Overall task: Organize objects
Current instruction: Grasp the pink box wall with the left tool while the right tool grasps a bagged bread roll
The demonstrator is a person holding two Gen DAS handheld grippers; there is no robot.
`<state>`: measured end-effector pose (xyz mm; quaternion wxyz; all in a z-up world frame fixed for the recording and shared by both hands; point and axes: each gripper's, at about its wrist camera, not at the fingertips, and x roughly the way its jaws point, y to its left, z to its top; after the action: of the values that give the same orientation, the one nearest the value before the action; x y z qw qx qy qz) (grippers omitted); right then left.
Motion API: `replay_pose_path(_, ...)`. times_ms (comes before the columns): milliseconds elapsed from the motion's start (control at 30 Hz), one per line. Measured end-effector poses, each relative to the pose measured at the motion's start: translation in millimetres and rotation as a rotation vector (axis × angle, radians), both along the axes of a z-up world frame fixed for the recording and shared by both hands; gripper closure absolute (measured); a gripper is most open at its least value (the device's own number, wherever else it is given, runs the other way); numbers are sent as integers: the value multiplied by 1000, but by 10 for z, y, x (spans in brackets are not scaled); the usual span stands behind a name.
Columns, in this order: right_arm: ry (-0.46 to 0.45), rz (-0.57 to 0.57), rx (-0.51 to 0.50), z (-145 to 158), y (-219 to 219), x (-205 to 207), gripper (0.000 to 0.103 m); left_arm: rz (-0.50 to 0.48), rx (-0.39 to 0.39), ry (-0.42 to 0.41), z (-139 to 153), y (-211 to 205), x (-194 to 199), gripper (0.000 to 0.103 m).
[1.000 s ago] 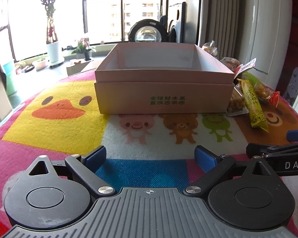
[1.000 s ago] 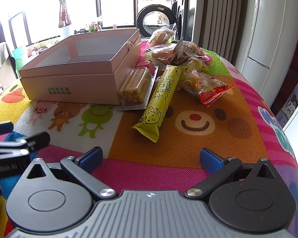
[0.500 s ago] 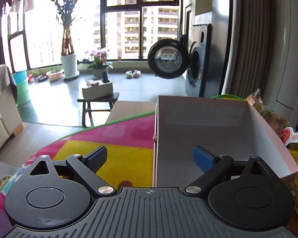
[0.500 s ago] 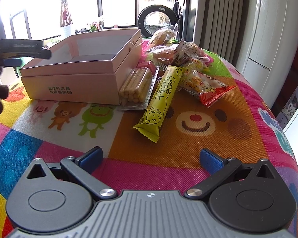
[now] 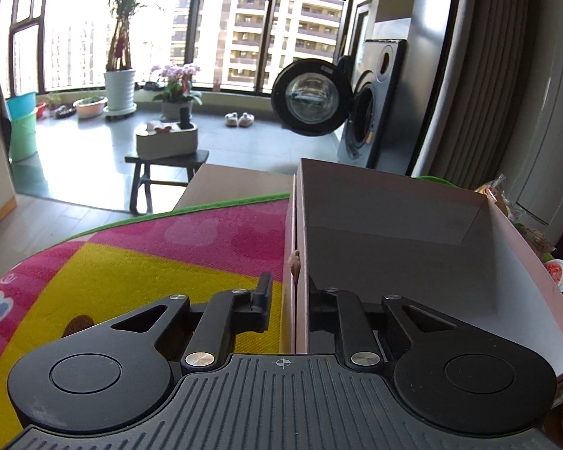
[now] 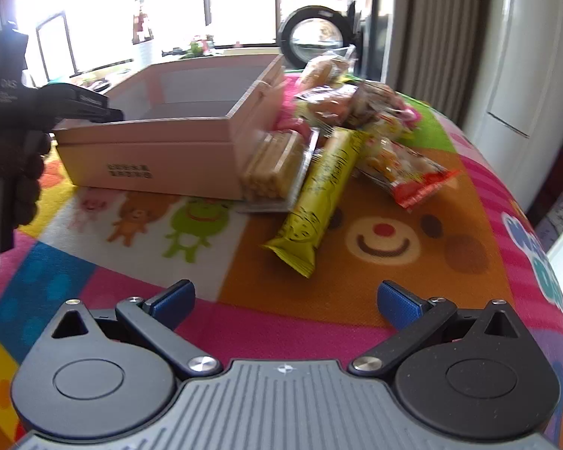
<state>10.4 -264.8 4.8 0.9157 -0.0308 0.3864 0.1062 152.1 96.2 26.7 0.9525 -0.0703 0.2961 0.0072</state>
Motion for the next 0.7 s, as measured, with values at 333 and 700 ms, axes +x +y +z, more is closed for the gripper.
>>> replay_pose_path(333,-115,-87,16,915,-224,1266,0,-10,-20,-28,1,-22,-95,90)
replay_pose_path(700,173,-308,291,456,-177,3221,45,-6,-58,-41,-35,21,-86,89)
